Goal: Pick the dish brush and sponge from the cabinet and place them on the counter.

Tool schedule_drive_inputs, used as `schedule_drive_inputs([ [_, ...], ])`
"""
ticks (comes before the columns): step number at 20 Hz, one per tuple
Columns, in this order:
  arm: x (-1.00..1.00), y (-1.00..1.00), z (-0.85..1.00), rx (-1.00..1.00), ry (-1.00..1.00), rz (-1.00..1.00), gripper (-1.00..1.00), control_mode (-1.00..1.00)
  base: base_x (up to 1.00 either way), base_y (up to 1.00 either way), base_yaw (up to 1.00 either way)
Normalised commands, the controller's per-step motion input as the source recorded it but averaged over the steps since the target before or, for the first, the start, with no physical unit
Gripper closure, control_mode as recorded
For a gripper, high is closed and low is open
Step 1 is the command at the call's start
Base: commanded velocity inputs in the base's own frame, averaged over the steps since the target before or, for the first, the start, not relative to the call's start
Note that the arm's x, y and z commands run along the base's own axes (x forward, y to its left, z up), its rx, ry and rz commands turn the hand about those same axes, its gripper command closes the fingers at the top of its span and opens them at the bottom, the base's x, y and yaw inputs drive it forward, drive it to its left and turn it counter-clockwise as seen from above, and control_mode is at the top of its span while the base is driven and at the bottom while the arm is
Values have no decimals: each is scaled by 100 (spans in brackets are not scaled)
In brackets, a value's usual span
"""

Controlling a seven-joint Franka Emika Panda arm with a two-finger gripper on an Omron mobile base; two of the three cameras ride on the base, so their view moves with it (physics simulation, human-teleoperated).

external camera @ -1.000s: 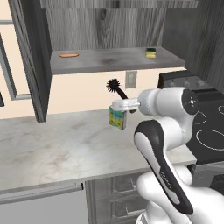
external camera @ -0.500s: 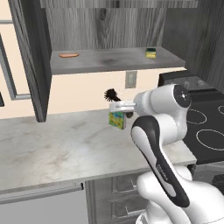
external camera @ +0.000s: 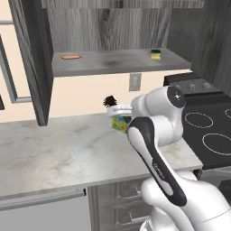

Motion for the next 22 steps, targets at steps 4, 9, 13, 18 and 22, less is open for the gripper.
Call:
schedule_drive_inputs([
  [4,20,7,-23,0,2,0,100,-100,0,0,0],
  [9,19,6,-29,0,3,0,100,-100,0,0,0],
  [13,20,8,-31,0,3,0,100,-100,0,0,0],
  [18,14,11,-27,0,3,0,100,-100,0,0,0],
  [22,12,16,-26,0,6,0,100,-100,0,0,0],
])
